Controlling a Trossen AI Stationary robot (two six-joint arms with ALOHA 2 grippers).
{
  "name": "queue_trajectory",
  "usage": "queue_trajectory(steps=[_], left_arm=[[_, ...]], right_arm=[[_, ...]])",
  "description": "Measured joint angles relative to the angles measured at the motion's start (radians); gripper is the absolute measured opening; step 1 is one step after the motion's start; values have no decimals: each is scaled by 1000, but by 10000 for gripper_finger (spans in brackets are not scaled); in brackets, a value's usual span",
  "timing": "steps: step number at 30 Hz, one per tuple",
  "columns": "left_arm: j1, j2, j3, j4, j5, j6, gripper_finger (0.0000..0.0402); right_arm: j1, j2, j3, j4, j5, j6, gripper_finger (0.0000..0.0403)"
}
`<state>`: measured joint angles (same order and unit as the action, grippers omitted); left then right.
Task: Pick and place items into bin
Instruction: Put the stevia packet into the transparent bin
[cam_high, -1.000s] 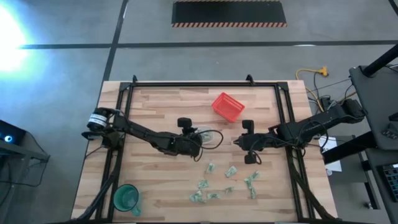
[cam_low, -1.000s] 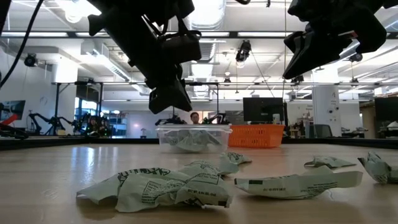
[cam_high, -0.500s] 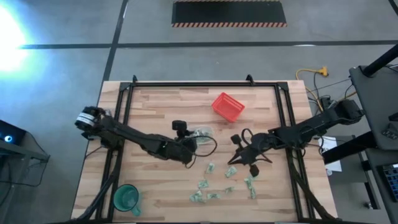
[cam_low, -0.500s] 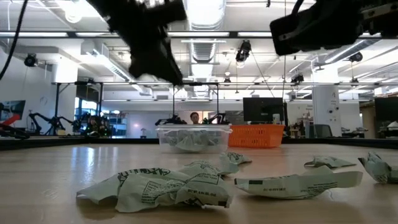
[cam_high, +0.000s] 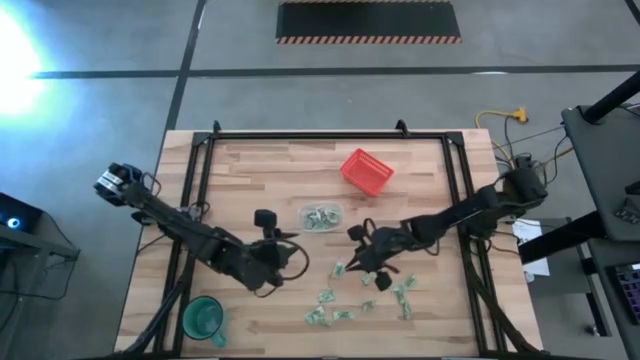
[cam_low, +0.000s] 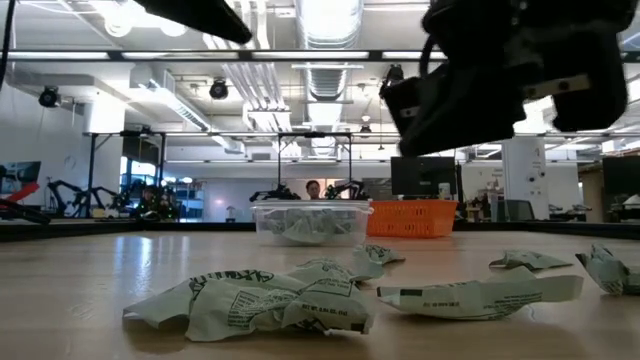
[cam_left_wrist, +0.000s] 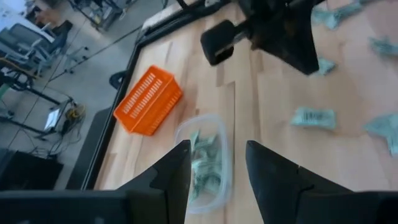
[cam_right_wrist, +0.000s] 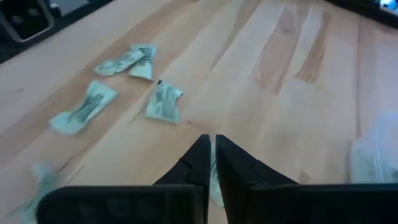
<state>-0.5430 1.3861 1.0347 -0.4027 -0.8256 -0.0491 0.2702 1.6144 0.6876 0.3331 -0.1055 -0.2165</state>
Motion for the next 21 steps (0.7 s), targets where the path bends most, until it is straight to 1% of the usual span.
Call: queue_trajectory(steps=[4, 6, 11, 17, 21], left_arm=[[-12, -11, -16, 0, -24, -1, 137], [-13, -11, -17, 5, -24, -1, 137], [-13, -11, -20, 3, -25, 0, 137], [-13, -11, -20, 5, -26, 0, 137], [-13, -11, -23, 5, -26, 0, 137]], right_arm=[[0, 69, 56, -21, -7, 4, 51], [0, 99, 77, -47, -27, 3, 69], [0, 159, 105, -48, -31, -6, 112], [-5, 177, 116, -49, -27, -16, 153], [-15, 177, 114, -55, -26, 28, 172]])
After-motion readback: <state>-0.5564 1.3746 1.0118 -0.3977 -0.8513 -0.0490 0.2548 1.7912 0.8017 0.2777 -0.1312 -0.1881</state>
